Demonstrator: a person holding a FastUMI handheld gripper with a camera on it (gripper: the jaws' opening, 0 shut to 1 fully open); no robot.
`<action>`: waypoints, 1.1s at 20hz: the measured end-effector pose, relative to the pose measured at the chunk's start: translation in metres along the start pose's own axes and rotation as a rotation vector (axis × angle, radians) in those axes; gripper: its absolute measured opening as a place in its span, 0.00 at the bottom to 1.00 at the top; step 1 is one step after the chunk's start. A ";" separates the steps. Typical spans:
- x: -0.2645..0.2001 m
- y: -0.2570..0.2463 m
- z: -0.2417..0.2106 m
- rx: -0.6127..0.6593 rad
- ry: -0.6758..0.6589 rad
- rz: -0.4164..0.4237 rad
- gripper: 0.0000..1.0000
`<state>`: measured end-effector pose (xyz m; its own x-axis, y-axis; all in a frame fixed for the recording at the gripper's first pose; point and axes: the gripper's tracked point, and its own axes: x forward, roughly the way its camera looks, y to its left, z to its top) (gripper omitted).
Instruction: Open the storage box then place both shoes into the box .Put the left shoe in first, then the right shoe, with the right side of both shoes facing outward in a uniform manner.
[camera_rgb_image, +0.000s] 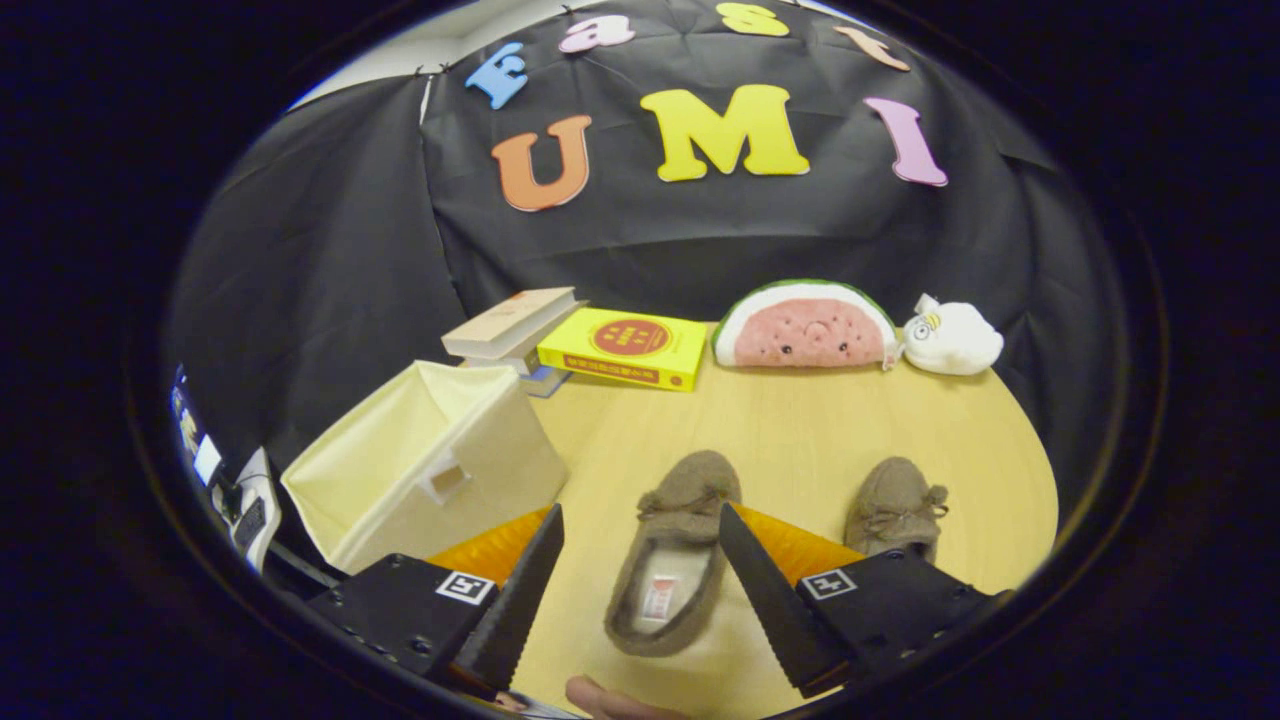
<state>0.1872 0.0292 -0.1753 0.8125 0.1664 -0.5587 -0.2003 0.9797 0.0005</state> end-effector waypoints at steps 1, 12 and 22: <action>0.002 -0.011 -0.009 0.010 0.023 -0.025 0.95; 0.047 -0.028 -0.067 0.123 0.296 -0.013 0.46; 0.048 -0.016 -0.067 0.236 0.297 0.063 0.01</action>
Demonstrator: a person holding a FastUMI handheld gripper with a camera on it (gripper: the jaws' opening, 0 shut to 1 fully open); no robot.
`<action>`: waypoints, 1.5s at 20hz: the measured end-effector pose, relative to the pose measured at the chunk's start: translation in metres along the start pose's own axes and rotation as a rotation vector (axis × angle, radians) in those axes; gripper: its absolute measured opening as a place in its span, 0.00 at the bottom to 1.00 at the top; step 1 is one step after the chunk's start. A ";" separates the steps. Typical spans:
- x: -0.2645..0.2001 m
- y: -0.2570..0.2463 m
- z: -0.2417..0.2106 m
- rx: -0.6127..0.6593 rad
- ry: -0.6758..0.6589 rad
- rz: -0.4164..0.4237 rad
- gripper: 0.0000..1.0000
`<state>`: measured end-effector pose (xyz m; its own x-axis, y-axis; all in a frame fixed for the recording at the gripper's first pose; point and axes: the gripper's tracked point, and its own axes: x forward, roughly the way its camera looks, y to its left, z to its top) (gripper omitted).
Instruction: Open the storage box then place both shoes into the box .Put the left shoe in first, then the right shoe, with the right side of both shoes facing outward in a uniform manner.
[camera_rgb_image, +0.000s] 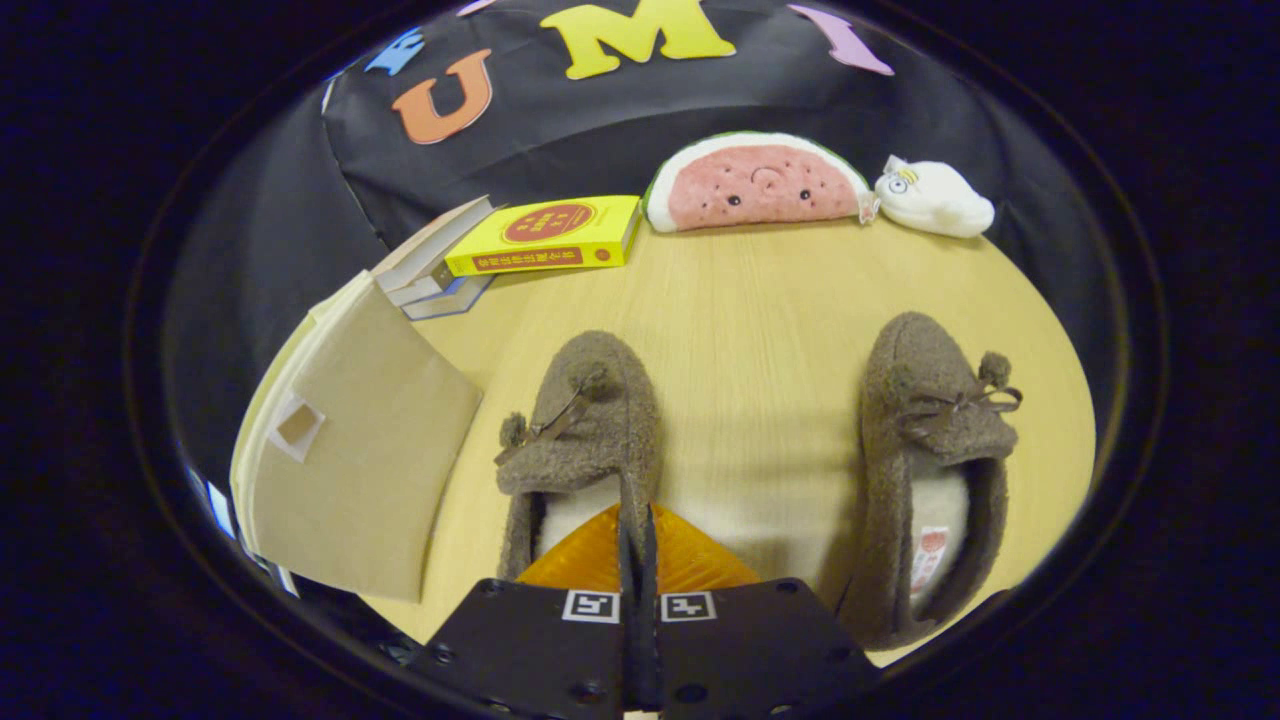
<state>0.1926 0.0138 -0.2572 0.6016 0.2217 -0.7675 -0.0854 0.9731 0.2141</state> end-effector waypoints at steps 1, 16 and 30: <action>-0.003 0.004 -0.001 0.026 0.014 0.028 0.00; -0.121 0.085 0.050 0.146 -0.127 0.104 0.00; -0.069 0.270 0.047 0.211 -0.098 0.129 0.00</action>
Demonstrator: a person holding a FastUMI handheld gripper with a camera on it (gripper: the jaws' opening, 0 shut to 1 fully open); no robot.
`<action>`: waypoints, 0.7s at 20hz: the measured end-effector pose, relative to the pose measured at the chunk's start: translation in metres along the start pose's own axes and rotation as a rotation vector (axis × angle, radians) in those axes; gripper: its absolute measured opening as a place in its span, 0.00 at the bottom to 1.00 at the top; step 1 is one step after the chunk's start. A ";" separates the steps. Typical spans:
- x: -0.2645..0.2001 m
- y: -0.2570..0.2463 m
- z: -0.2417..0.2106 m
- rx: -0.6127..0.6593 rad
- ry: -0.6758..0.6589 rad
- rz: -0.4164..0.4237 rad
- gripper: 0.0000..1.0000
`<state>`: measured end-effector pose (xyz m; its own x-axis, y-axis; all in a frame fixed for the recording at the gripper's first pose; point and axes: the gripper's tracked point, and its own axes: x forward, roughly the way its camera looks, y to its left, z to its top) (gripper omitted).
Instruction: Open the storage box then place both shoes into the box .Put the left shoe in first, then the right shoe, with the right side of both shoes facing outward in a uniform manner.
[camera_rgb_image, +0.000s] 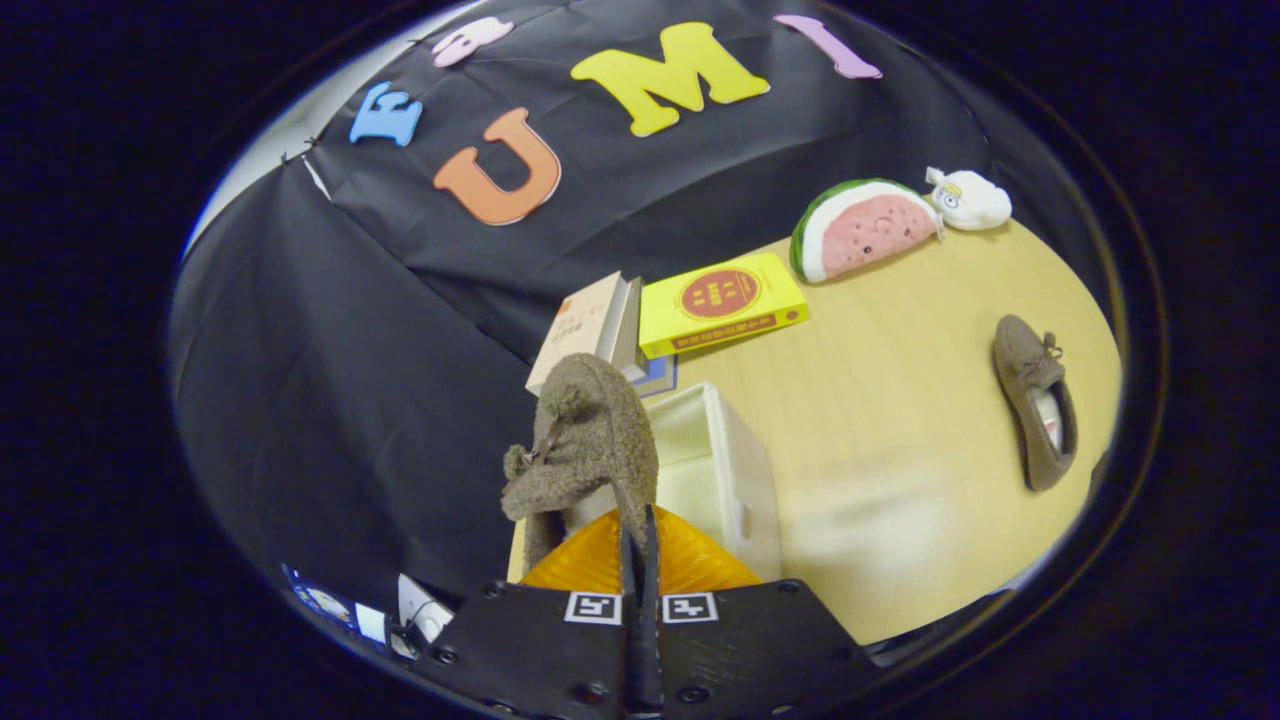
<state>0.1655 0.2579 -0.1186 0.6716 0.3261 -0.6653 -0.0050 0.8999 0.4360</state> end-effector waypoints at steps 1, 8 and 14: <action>0.014 0.003 -0.006 -0.001 0.009 -0.018 0.00; 0.062 0.016 -0.034 -0.009 -0.007 -0.117 0.00; 0.071 0.023 -0.063 -0.014 0.018 -0.150 0.01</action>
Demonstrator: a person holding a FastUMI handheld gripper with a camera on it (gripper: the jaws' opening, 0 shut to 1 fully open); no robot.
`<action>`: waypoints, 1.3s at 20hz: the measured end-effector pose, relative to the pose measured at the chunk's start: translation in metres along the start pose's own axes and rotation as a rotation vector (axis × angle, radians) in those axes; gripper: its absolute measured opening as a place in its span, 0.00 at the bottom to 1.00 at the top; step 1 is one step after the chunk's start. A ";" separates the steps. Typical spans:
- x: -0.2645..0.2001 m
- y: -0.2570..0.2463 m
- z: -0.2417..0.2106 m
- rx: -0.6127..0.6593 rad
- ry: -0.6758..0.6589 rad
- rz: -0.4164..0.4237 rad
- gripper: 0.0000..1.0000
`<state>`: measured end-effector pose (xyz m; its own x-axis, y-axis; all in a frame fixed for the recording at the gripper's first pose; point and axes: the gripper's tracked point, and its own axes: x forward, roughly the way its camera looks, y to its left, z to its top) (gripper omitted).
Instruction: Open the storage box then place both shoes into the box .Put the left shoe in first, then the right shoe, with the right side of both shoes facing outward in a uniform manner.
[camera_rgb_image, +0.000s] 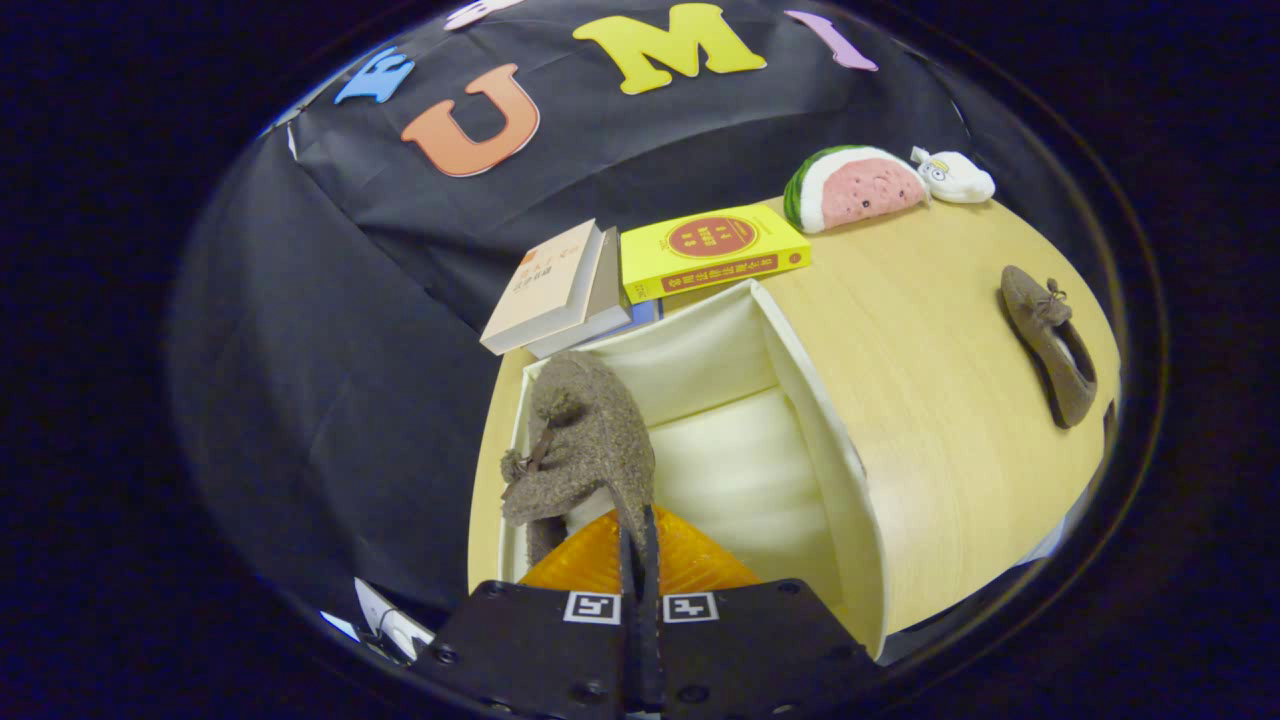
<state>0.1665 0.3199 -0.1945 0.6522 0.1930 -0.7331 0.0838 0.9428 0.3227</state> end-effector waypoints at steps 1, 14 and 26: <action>0.004 0.000 -0.003 -0.011 0.008 -0.015 0.01; 0.036 0.009 -0.025 -0.201 0.120 -0.070 0.13; -0.034 -0.001 0.008 -0.366 0.006 0.015 0.46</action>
<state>0.1500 0.3102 -0.1648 0.6468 0.2083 -0.7337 -0.2017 0.9744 0.0988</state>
